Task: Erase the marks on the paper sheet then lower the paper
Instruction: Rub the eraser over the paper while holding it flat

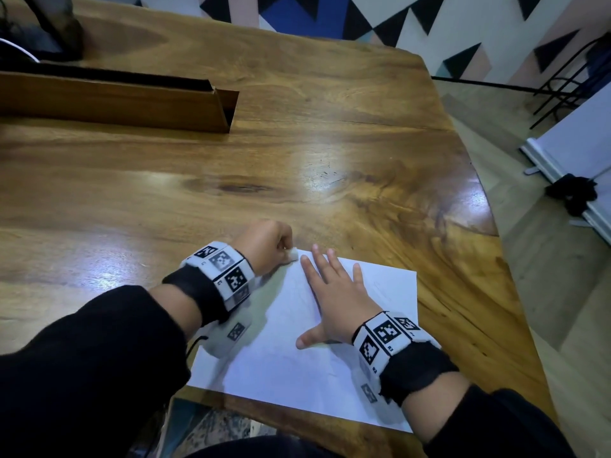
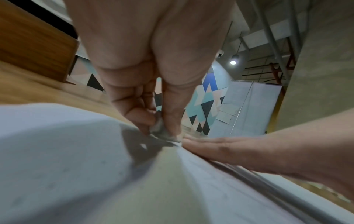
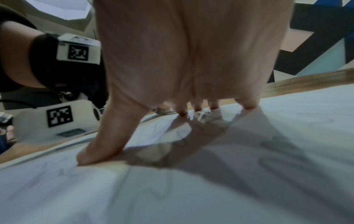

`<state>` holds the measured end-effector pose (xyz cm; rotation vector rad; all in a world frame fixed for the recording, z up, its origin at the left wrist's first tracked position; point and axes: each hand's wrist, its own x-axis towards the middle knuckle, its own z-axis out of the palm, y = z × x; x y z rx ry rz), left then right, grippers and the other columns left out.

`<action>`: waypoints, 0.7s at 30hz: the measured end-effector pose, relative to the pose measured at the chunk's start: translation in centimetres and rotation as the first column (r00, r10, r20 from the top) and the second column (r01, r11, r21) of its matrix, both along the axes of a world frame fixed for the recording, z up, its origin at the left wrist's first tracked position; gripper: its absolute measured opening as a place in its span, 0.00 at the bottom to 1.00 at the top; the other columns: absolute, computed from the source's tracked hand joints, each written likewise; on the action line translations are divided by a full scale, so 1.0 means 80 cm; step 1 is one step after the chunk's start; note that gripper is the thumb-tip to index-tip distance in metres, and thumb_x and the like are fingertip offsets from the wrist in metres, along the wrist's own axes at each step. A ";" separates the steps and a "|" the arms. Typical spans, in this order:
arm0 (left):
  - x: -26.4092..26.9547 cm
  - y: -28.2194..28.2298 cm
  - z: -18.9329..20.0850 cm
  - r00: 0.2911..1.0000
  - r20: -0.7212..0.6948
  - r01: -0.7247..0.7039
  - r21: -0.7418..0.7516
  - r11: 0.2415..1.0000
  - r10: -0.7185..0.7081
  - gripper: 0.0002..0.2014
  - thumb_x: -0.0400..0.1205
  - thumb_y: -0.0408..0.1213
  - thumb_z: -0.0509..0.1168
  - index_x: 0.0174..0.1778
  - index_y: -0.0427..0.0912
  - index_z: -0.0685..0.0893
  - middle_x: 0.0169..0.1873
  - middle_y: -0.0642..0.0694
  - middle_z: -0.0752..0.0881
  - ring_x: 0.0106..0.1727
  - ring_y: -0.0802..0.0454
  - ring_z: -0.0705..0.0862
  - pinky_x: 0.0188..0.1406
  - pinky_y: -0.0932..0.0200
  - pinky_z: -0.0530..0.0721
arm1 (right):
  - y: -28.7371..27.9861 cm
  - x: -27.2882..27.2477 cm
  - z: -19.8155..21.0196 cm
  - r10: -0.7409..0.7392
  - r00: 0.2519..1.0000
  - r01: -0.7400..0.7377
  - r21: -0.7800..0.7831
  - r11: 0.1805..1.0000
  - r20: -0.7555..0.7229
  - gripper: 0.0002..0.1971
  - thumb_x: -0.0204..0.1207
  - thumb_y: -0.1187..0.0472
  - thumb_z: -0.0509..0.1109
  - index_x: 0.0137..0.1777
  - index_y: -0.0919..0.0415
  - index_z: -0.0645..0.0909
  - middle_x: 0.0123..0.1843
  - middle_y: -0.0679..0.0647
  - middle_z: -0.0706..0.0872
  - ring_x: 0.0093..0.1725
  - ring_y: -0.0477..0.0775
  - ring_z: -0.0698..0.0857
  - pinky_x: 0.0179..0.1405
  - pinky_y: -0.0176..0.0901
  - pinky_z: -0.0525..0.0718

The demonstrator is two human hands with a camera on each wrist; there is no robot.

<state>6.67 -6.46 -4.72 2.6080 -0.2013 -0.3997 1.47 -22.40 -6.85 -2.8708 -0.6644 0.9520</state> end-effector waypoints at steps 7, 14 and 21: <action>-0.019 0.004 -0.003 0.979 -0.133 0.155 -0.003 0.988 -0.154 0.06 0.71 0.36 0.73 0.40 0.39 0.86 0.37 0.45 0.83 0.40 0.48 0.81 0.27 0.65 0.68 | 0.000 -0.001 0.000 -0.043 0.999 0.043 0.006 0.999 -0.002 0.73 0.58 0.32 0.77 0.82 0.61 0.25 0.82 0.52 0.21 0.82 0.52 0.26 0.78 0.63 0.33; 0.002 -0.015 -0.002 0.997 -0.016 0.074 0.041 0.996 -0.073 0.06 0.73 0.35 0.70 0.43 0.36 0.84 0.43 0.38 0.85 0.45 0.43 0.81 0.35 0.63 0.69 | 0.000 -0.001 0.002 -0.044 0.999 0.044 0.011 0.999 -0.008 0.72 0.59 0.32 0.77 0.82 0.61 0.25 0.82 0.52 0.21 0.82 0.52 0.26 0.78 0.63 0.33; -0.008 -0.011 0.005 0.959 -0.206 0.211 0.071 0.975 -0.193 0.07 0.72 0.34 0.71 0.44 0.38 0.85 0.37 0.47 0.81 0.41 0.50 0.78 0.35 0.63 0.72 | 0.001 0.000 0.001 -0.046 0.999 0.046 0.010 0.999 0.006 0.73 0.58 0.31 0.78 0.82 0.61 0.25 0.82 0.52 0.22 0.82 0.51 0.27 0.79 0.63 0.33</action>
